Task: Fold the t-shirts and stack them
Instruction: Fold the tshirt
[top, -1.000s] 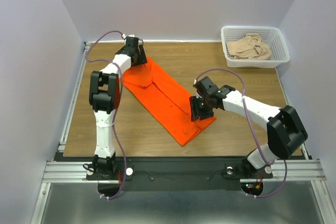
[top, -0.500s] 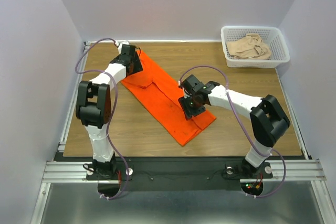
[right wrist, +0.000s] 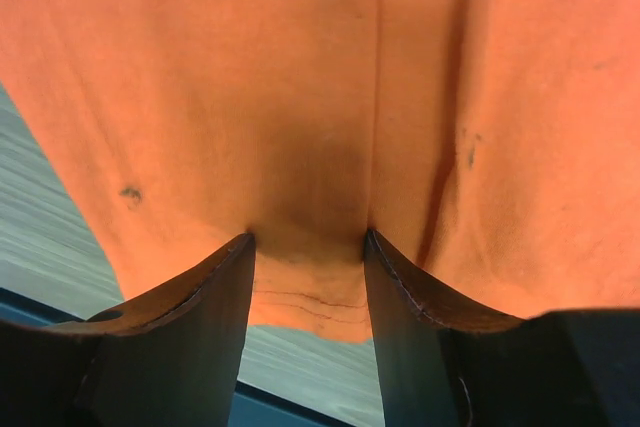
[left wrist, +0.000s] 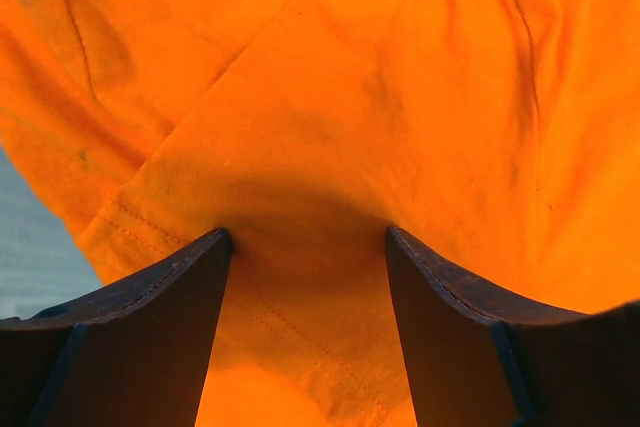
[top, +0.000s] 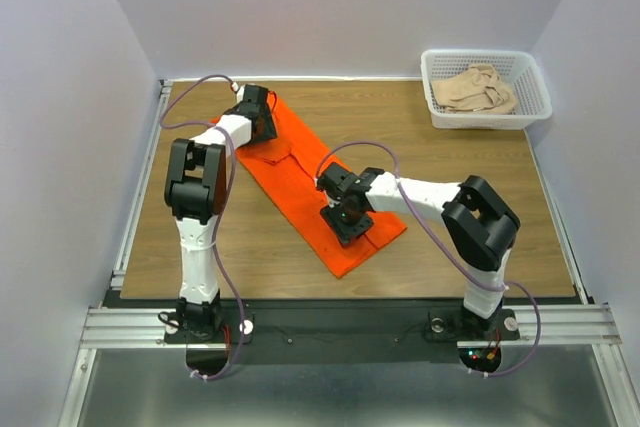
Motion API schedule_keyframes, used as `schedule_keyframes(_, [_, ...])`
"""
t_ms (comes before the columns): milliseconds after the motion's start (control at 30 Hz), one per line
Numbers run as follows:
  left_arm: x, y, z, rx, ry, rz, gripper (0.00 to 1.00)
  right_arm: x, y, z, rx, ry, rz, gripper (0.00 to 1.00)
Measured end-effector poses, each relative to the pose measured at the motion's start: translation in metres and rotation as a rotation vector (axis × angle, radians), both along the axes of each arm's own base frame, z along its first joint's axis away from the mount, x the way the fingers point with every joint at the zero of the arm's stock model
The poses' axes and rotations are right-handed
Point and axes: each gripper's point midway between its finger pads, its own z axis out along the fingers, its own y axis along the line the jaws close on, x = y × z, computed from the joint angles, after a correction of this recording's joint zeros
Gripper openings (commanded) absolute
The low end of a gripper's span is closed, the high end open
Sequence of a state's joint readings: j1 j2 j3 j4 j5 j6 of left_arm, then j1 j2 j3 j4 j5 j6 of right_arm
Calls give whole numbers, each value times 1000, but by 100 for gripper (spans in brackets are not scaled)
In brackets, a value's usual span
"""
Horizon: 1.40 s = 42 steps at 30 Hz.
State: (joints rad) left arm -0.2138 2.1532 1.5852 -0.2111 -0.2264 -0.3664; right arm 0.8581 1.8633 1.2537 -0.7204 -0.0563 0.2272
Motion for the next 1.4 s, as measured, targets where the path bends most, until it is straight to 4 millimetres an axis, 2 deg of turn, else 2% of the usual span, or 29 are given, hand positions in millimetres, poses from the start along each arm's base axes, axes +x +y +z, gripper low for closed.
schedule_keyframes(100, [18,0,0,3,-4,-12,73,-1,17,-1,5,6,16,53])
schedule_keyframes(300, [62,6,3,-6,-37,-52,78,-3,73,4,83,28,52,53])
schedule_keyframes(367, [71,6,5,-14,-46,-65,79,-3,91,6,115,33,47,54])
schedule_keyframes(500, [71,2,6,-46,-46,-94,80,-3,100,9,128,35,31,58])
schedule_keyframes(567, [58,0,9,-68,-36,-103,81,0,97,14,125,15,23,61])
schedule_keyframes(633, [34,-2,17,-88,-8,-104,82,4,93,24,134,-14,13,62])
schedule_keyframes(700, [7,-5,37,-101,-5,-97,82,7,78,39,142,-46,-4,63])
schedule_keyframes(833, [-42,-16,100,-125,-84,-66,82,26,34,81,189,-126,-89,64])
schedule_keyframes(867, [-57,-21,122,-137,-128,-61,81,35,21,89,203,-145,-127,64])
schedule_keyframes(900, [-77,-26,147,-156,-174,-54,82,42,10,94,211,-162,-158,63])
schedule_keyframes(933, [-88,-30,162,-169,-207,-57,81,54,-12,97,210,-181,-222,62])
schedule_keyframes(1000, [-119,-39,180,-208,-254,-51,82,68,-40,94,193,-193,-302,60])
schedule_keyframes(1033, [-145,-47,180,-233,-252,-60,82,72,-55,88,176,-191,-342,59])
schedule_keyframes(1067, [-157,-50,176,-245,-241,-61,82,74,-67,82,158,-182,-373,58])
schedule_keyframes(1100, [-182,-56,160,-273,-208,-57,81,75,-77,75,142,-170,-399,57])
schedule_keyframes(1133, [-198,-60,148,-279,-173,-63,81,72,-85,66,126,-153,-418,56])
schedule_keyframes(1167, [-219,-65,124,-293,-116,-54,81,69,-89,60,116,-140,-424,55])
schedule_keyframes(1233, [-261,-72,79,-287,13,-54,81,62,-92,51,111,-112,-431,54])
schedule_keyframes(1267, [-275,-75,66,-289,52,-55,81,60,-92,48,113,-104,-434,53])
schedule_keyframes(1300, [-303,-78,43,-280,129,-66,80,58,-91,46,117,-94,-435,52])
schedule_keyframes(1400, [-341,-81,18,-284,224,-52,79,55,-84,40,158,-73,-444,51])
